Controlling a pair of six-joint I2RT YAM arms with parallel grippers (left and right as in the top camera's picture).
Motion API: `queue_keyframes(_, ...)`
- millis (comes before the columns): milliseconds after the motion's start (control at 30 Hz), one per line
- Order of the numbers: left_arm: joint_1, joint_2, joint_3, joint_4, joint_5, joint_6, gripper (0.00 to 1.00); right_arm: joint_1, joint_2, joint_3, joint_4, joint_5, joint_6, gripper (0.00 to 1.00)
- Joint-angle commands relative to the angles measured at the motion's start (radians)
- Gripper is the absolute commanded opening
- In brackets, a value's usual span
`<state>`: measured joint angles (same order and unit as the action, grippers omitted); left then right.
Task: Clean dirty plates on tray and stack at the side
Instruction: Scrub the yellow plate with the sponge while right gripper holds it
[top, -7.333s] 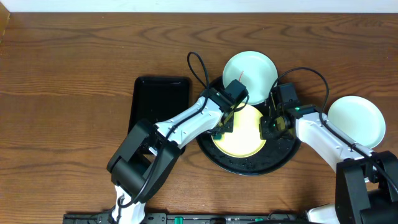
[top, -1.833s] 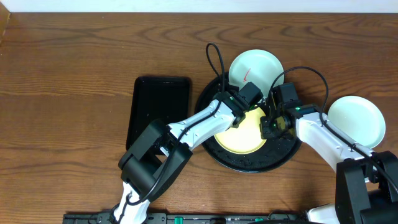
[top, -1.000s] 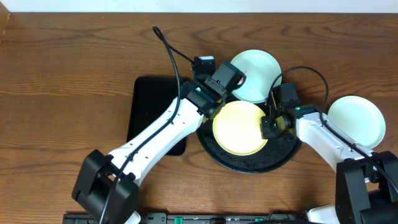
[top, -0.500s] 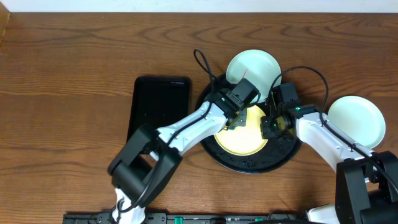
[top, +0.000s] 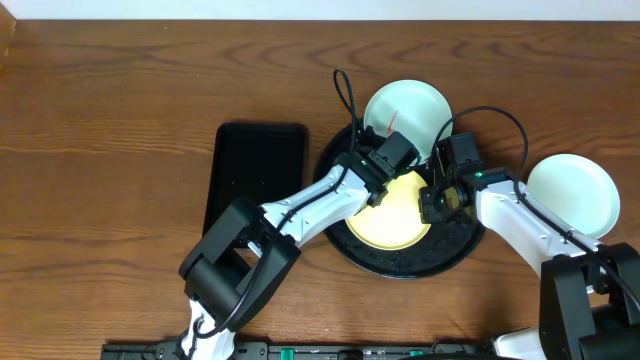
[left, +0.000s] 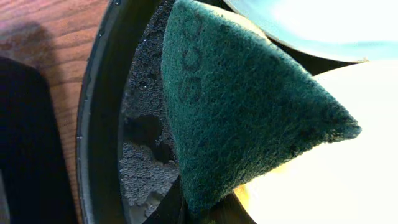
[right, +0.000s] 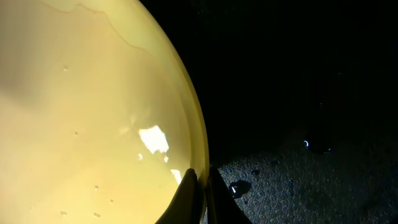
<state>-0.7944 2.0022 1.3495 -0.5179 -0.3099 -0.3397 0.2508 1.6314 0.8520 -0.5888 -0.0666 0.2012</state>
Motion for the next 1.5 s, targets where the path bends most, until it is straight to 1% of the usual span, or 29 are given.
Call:
queue_keyframes(0, 0.018, 0.029, -0.003, -0.043, -0.121, 0.04, 0.08, -0.005, 0.01, -0.019, -0.024, 0.063, -0.027, 0.01)
queue_keyframes(133, 0.001, 0.029, -0.003, -0.088, -0.093, 0.04, 0.08, -0.005, 0.01, -0.019, -0.023, 0.063, -0.027, 0.01)
queue_keyframes(200, -0.006, 0.028, 0.003, -0.118, -0.047, 0.04, 0.08, -0.005, 0.01, -0.019, -0.022, 0.063, -0.027, 0.01)
queue_keyframes(233, -0.007, 0.026, 0.017, -0.145, 0.012, 0.04, 0.08, -0.005, 0.01, -0.019, -0.023, 0.063, -0.027, 0.01)
queue_keyframes(333, -0.006, 0.008, 0.043, -0.177, 0.094, 0.04, 0.08, -0.005, 0.01, -0.019, -0.023, 0.063, -0.027, 0.01)
queue_keyframes(500, -0.006, -0.069, 0.05, -0.185, 0.172, 0.039, 0.09, -0.005, 0.01, -0.019, -0.023, 0.063, -0.027, 0.01)
queue_keyframes(667, -0.006, -0.18, 0.05, -0.195, 0.191, 0.038, 0.1, -0.005, 0.01, -0.019, -0.021, 0.063, -0.027, 0.01)
queue_keyframes(800, -0.007, -0.243, 0.05, -0.151, 0.22, 0.024, 0.1, -0.005, 0.01, -0.019, -0.021, 0.063, -0.027, 0.01)
queue_keyframes(933, -0.008, -0.23, 0.045, -0.085, 0.22, 0.026, 0.1, -0.005, 0.01, -0.019, -0.02, 0.063, -0.027, 0.01)
queue_keyframes(1067, -0.008, -0.171, 0.029, -0.031, 0.22, 0.034, 0.1, -0.005, 0.01, -0.019, -0.021, 0.063, -0.027, 0.01)
queue_keyframes(1167, -0.008, -0.09, 0.019, 0.021, 0.193, 0.052, 0.08, -0.005, 0.01, -0.019, -0.021, 0.063, -0.027, 0.01)
queue_keyframes(1233, -0.008, -0.041, 0.019, 0.048, 0.203, 0.05, 0.08, -0.005, 0.01, -0.019, -0.021, 0.063, -0.027, 0.01)
queue_keyframes(1267, -0.008, 0.002, 0.019, 0.067, 0.262, 0.037, 0.08, -0.005, 0.01, -0.019, -0.022, 0.063, -0.027, 0.01)
queue_keyframes(1367, -0.008, 0.046, 0.019, 0.07, 0.418, -0.042, 0.08, -0.005, 0.01, -0.019, -0.024, 0.063, -0.027, 0.01)
queue_keyframes(1467, -0.008, 0.057, 0.019, 0.063, 0.636, -0.129, 0.08, -0.005, 0.01, -0.019, -0.025, 0.063, -0.027, 0.01)
